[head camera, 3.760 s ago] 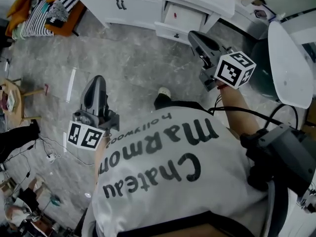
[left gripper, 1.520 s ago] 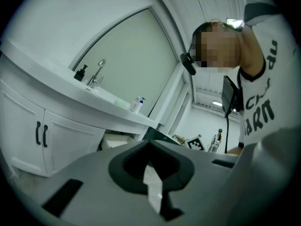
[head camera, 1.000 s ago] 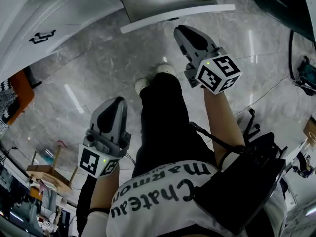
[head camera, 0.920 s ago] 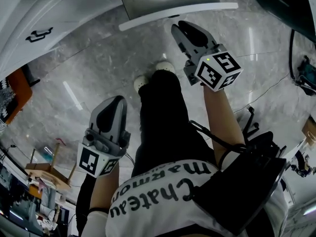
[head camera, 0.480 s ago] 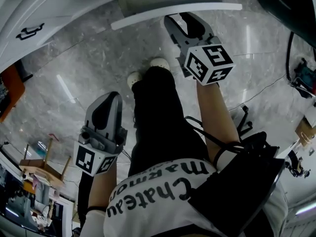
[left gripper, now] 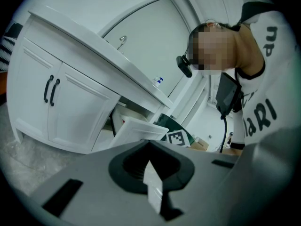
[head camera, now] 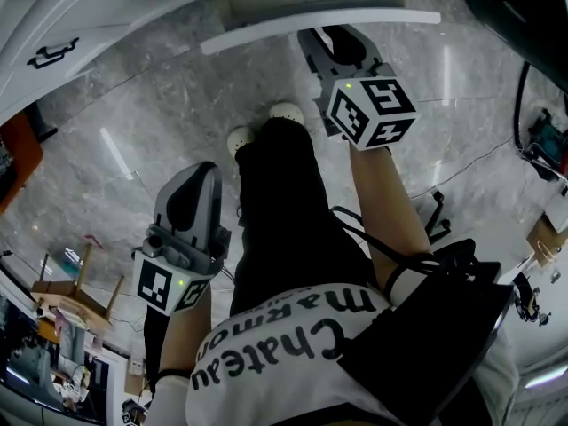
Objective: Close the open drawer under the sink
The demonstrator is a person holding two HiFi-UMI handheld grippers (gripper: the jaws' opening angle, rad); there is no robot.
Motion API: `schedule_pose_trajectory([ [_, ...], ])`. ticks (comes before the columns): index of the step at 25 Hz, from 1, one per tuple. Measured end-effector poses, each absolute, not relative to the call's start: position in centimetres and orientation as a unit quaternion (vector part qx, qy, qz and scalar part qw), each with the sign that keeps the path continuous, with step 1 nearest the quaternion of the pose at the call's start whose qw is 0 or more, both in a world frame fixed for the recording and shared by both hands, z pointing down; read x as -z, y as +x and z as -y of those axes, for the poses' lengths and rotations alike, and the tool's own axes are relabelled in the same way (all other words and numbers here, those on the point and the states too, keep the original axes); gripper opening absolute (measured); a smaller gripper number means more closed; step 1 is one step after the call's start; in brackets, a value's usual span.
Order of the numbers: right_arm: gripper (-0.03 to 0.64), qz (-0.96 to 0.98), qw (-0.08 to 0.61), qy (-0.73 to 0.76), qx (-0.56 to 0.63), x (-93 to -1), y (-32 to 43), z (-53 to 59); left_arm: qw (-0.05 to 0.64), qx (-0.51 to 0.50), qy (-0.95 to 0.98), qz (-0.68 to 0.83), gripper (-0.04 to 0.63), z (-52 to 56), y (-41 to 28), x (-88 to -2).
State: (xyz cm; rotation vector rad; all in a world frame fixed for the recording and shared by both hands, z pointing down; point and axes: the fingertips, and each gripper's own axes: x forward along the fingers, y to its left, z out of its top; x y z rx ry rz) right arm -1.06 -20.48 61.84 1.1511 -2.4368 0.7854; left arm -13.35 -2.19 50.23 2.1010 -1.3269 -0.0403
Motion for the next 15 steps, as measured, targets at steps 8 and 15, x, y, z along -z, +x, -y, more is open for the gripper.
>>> schedule_pose_trajectory([
  [8, 0.133, 0.852, 0.175, 0.412, -0.271, -61.7, -1.6, 21.7, 0.317, 0.017, 0.797, 0.515, 0.009, 2.3, -13.9, -49.9],
  [15, 0.133, 0.851, 0.169, 0.415, -0.273, -61.6, -2.0, 23.2, 0.311, 0.016, 0.793, 0.524, 0.009, 2.6, -14.4, -49.8],
])
